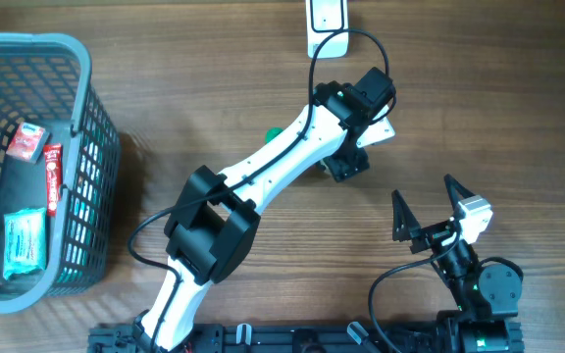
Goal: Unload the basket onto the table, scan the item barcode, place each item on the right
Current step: 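Set the Knorr jar beside the sauce bottle and return left gripper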
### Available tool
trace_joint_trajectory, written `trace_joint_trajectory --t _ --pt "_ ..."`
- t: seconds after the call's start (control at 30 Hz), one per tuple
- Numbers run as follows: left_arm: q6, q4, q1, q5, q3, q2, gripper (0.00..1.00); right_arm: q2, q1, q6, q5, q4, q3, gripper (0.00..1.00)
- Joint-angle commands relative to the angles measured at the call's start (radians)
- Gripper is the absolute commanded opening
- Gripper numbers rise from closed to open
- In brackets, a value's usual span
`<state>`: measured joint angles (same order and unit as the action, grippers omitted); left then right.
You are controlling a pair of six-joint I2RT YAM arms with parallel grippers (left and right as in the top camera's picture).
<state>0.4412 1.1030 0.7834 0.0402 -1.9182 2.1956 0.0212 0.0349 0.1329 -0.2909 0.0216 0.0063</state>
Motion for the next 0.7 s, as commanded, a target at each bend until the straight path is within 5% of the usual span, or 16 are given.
trace_joint_trajectory --t 0.0,0.33,0.6,0.67 --pt "0.106 -0.004 -0.012 -0.001 -0.013 0.002 0.91 -0.007 0.002 -0.001 0.006 0.002 -0.001 1.0" --pt "0.146 -0.015 0.007 0.014 -0.046 -0.064 1.0 -0.007 0.002 -0.001 0.006 0.002 -0.001 1.0" --pt "0.068 -0.021 -0.029 0.093 -0.085 -0.504 1.0 -0.007 0.002 -0.001 0.006 0.002 -0.001 1.0" --pt "-0.028 -0.003 -0.11 0.187 -0.085 -0.635 1.0 -0.007 0.002 -0.001 0.006 0.002 -0.001 1.0"
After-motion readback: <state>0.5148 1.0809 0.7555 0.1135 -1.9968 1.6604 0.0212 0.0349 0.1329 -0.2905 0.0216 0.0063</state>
